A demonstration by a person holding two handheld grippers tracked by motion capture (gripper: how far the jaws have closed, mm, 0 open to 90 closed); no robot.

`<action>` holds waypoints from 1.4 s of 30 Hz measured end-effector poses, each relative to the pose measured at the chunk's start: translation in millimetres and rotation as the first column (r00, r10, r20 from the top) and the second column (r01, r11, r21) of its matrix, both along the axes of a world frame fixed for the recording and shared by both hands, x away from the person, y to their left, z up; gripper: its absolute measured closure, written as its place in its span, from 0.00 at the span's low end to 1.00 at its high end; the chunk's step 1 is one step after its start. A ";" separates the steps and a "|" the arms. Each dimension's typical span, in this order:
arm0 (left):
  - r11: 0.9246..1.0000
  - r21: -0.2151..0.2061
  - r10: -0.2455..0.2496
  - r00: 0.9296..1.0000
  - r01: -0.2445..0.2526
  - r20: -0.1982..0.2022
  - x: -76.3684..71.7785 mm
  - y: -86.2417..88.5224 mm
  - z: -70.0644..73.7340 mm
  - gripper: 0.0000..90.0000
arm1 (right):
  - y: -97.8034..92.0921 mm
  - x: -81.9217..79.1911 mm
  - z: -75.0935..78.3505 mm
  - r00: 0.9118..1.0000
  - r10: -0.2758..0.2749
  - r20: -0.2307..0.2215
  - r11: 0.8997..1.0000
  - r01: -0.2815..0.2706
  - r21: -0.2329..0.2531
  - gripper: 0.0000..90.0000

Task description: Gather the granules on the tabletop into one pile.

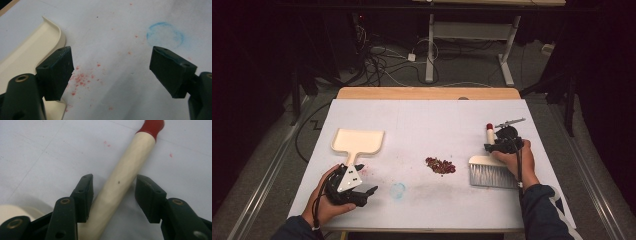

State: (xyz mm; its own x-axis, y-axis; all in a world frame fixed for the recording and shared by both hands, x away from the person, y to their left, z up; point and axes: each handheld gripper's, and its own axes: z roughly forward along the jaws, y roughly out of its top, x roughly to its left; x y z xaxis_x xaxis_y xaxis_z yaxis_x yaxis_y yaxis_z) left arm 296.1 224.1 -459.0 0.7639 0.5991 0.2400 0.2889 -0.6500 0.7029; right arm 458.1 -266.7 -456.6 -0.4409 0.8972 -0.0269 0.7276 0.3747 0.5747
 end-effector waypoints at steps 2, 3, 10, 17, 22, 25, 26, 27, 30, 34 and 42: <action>1.000 -0.001 -0.001 1.000 0.001 0.000 -0.2 0.2 0.1 0.20 | 3.2 1.8 -0.1 1.000 0.001 0.007 1.000 -0.001 -0.019 0.58; 1.000 -0.002 -0.001 1.000 0.001 0.001 -0.3 0.4 0.3 0.20 | 4.0 2.5 -0.2 1.000 0.000 0.013 1.000 0.000 -0.022 0.58; 1.000 -0.005 0.002 1.000 -0.002 0.003 0.0 0.4 0.5 0.20 | 3.2 5.9 -1.7 0.999 0.013 0.031 1.000 -0.012 -0.014 0.58; 1.000 -0.006 -0.002 1.000 0.002 0.003 0.1 -0.5 0.7 0.20 | 8.1 7.8 0.0 0.998 0.011 0.055 0.999 -0.008 -0.052 0.56; 1.000 -0.012 0.004 1.000 -0.003 0.011 -0.1 -0.1 1.6 0.20 | 6.0 -1.4 16.7 0.987 0.032 0.155 0.999 -0.034 0.009 0.49; 1.000 -0.018 0.008 1.000 -0.008 0.018 -0.4 0.0 2.2 0.20 | 8.2 -13.5 31.4 0.970 0.069 0.233 0.996 -0.079 0.034 0.45; 1.000 -0.022 0.012 1.000 -0.011 0.012 -0.6 -0.3 1.8 0.20 | 8.9 -18.2 36.3 0.963 0.082 0.258 0.994 -0.099 0.052 0.43; 1.000 -0.024 0.014 1.000 -0.014 0.014 -0.5 -0.6 1.9 0.20 | 9.3 -22.8 40.9 0.953 0.100 0.288 0.990 -0.123 0.062 0.42; 1.000 -0.024 0.016 1.000 -0.016 0.023 -0.3 -1.6 3.0 0.20 | 10.2 -36.8 52.6 0.925 0.134 0.356 0.978 -0.182 0.105 0.39; 0.999 -0.030 0.024 0.999 -0.023 0.026 1.0 -1.5 3.3 0.20 | 13.2 -56.4 63.4 0.877 0.165 0.452 0.969 -0.229 0.091 0.35; 0.999 -0.031 0.040 0.999 -0.039 0.032 5.1 -1.8 3.7 0.20 | 11.5 -102.8 66.6 0.815 0.185 0.549 0.960 -0.269 0.076 0.28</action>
State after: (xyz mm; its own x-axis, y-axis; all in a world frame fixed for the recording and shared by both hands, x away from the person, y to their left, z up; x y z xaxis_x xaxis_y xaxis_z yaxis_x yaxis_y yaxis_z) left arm 301.1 222.3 -455.4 0.7314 0.6363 0.2452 0.2911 -0.6165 0.7316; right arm 355.3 -255.2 -390.0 -0.5868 0.7856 -0.1960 0.1975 0.3737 0.9063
